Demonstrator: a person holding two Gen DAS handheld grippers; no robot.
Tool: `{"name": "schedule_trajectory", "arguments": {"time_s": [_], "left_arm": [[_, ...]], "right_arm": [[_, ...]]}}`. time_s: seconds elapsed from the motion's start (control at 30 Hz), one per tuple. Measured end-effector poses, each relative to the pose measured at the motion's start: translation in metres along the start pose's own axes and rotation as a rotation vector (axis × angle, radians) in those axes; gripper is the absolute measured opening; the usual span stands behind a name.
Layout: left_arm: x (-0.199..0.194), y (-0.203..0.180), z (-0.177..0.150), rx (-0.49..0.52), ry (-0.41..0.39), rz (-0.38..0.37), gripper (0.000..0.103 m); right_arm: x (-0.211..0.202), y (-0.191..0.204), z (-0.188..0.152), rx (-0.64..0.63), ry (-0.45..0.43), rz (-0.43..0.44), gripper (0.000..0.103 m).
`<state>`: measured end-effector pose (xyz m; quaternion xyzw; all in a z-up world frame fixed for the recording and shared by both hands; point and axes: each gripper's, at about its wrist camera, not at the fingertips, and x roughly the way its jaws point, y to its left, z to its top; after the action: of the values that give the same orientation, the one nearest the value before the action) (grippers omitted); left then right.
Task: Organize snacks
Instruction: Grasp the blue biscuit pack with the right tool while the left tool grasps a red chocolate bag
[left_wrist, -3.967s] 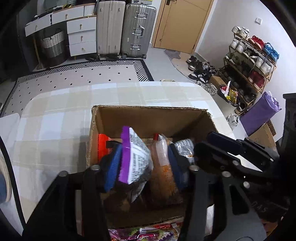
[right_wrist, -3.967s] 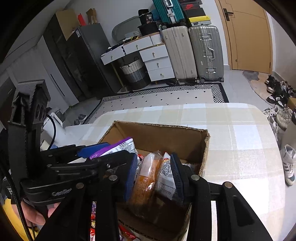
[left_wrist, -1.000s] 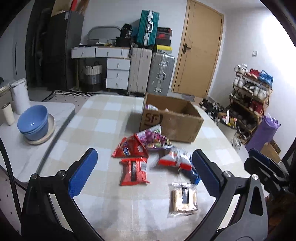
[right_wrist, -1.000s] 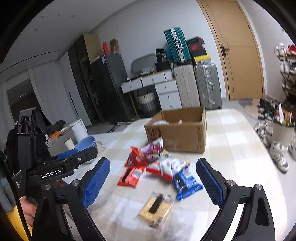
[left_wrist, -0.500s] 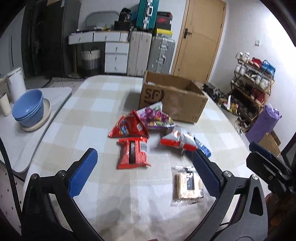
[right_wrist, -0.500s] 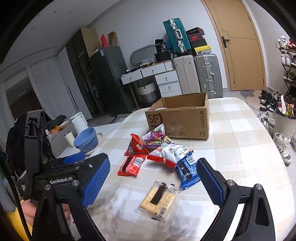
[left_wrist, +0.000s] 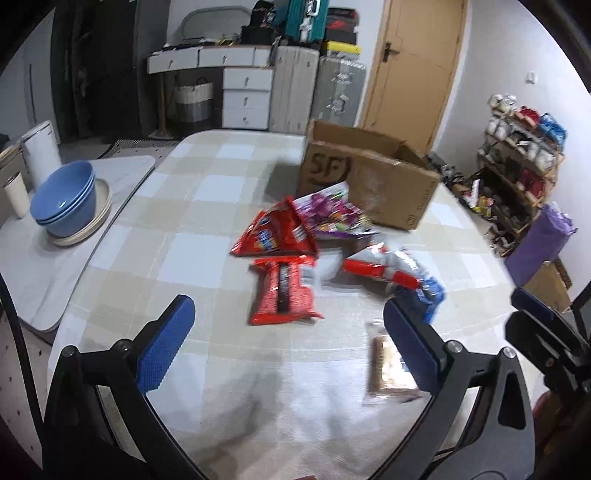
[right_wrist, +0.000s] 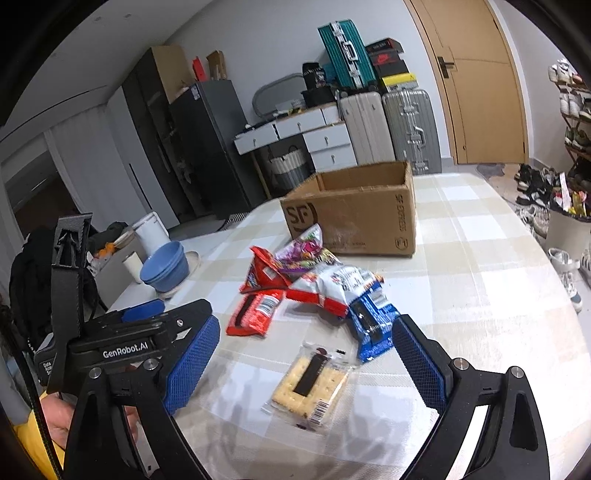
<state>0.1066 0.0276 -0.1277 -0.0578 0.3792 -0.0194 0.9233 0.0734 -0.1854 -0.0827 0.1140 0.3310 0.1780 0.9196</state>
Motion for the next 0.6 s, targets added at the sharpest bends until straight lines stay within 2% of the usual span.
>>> {"name": "schedule_trajectory", "arguments": {"time_s": [0.17,0.3,0.6], "left_arm": [[0.037,0.013,0.002,-0.039,0.065,0.026,0.102],[0.068,0.017,0.008,-0.052,0.117,0.013,0.102],[0.128,0.011,0.021,-0.033,0.220,0.029,0.102]], "right_arm": [[0.028,-0.018,-0.006,0.031,0.079,-0.043,0.096],[0.052,-0.035,-0.007,0.054,0.141,-0.065,0.096],[0.084,-0.056,-0.003,0.060,0.191,-0.068,0.096]]}}
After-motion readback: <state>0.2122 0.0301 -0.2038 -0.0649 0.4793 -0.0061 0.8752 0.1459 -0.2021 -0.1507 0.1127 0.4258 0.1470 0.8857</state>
